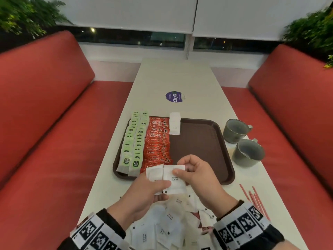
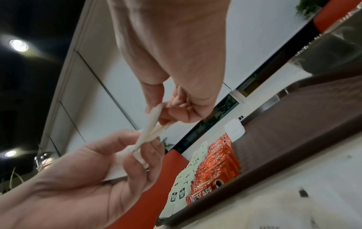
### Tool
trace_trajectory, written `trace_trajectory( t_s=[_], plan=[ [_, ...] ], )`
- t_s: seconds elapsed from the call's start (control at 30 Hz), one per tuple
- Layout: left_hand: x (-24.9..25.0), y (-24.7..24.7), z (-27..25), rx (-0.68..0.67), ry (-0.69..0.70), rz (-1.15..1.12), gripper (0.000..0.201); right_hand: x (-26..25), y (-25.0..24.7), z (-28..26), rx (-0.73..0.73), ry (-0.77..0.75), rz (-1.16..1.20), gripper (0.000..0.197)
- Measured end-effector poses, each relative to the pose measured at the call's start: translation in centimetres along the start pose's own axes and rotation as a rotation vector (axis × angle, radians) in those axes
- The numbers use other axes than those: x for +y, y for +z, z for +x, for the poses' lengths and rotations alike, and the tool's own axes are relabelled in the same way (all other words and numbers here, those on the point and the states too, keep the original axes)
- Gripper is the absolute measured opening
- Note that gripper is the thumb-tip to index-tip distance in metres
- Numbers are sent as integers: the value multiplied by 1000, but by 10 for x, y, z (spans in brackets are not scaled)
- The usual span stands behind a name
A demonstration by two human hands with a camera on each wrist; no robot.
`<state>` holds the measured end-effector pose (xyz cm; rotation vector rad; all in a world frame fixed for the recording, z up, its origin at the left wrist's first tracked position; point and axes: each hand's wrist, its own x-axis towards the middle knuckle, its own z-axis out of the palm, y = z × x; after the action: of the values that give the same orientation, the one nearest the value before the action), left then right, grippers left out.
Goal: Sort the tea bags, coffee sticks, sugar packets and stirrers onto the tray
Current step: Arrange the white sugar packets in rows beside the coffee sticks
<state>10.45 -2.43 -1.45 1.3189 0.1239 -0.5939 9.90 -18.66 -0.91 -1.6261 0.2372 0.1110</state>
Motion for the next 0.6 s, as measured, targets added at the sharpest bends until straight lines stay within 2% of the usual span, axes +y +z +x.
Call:
trace_trajectory(
  t_s=[0.1,0.27,0.33,0.47,0.6],
  plan=[
    [-2,3,4,83,32,-16,29,5,-10,7,-52,76,88,11],
    [1,1,15,180,65,-87,26,-5,-18,27,-166,137,-4,18],
    [3,-4,22,223,54,-127,24,-13,-23,51,-112,93,-72,19],
    [3,-20,31,305,35,-201,27,-22,-38,129,122,17,-226,16],
    [-2,-41,36,384,35,-231,28,-8,-41,204,222,116,-310,22]
  ],
)
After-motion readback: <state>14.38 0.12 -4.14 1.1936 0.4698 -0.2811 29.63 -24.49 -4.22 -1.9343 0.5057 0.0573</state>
